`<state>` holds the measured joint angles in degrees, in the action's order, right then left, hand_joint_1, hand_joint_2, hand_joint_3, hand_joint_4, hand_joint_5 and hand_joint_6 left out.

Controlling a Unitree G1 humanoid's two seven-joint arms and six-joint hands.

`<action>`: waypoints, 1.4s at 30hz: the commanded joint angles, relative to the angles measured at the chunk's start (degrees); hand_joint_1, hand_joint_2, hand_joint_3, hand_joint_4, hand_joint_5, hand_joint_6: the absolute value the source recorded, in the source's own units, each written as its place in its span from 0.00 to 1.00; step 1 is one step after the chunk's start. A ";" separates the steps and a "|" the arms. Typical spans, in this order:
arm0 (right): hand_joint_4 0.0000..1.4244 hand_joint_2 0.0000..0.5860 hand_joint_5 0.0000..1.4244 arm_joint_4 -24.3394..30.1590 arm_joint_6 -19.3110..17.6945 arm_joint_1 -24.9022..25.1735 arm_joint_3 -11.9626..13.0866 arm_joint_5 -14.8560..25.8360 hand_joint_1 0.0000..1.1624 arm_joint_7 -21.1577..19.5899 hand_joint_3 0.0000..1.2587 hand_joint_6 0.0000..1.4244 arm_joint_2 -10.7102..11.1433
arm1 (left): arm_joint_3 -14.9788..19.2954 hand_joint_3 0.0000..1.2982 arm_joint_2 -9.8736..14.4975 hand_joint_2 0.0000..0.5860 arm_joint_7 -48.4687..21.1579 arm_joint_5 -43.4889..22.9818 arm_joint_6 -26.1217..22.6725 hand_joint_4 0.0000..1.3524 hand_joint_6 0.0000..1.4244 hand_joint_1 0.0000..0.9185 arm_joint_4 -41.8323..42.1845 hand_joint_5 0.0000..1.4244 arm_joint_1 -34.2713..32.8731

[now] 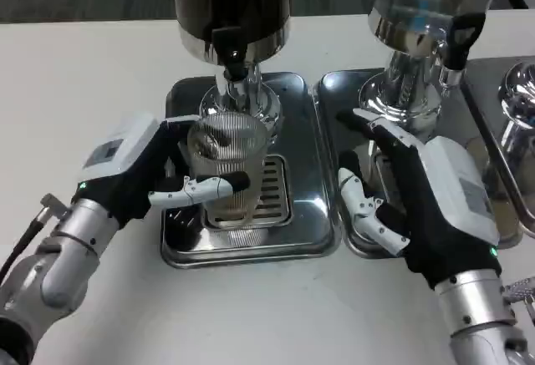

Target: Grasp the cup under the faucet to collect the drink, then remove the cup.

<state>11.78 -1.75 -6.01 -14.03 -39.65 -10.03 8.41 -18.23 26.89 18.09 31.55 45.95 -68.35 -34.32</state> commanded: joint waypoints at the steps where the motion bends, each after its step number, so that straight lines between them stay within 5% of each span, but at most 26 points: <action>1: 0.18 0.84 0.17 0.20 0.39 -0.34 0.34 0.28 0.30 -0.90 0.22 0.16 -0.40 | -1.09 0.41 -0.25 0.29 -1.46 0.74 -0.98 0.42 0.81 0.25 -0.51 0.56 -1.12; 7: 0.18 0.84 0.17 -0.38 0.23 -0.14 0.35 0.59 0.30 -0.75 0.22 0.16 -0.54 | -1.72 0.35 0.07 0.27 -3.69 0.66 -2.19 0.35 0.77 0.22 -0.49 0.48 -1.38; 11: 0.18 0.84 0.17 -0.56 0.24 0.10 0.25 0.79 0.30 -0.51 0.22 0.16 -0.51 | -2.01 0.30 0.44 0.25 -4.62 0.96 -2.67 0.30 0.62 0.18 -0.01 0.40 -1.14; 21: 0.18 0.84 0.17 -0.84 0.70 0.69 -0.31 0.80 0.30 0.26 0.22 0.17 -0.70 | -2.17 0.28 1.43 0.22 -4.43 1.46 -2.99 0.26 0.45 0.16 1.59 0.31 -0.84; 30: 0.18 0.84 0.18 -1.01 0.86 1.13 -0.44 1.10 0.30 0.57 0.22 0.17 -0.77 | -3.87 0.18 2.18 0.15 -2.69 3.82 -5.21 0.05 0.22 0.09 4.03 0.13 -0.53; 42: 0.19 0.84 0.19 -0.88 0.97 1.06 -0.42 1.48 0.30 0.97 0.23 0.17 -0.67 | -5.69 0.12 3.19 0.13 1.04 7.95 -10.14 0.00 0.14 0.07 10.57 0.03 0.76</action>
<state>11.28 -1.16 -5.22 -14.44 -38.70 -9.46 7.56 -23.18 29.33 17.93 38.08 36.88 -59.85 -34.37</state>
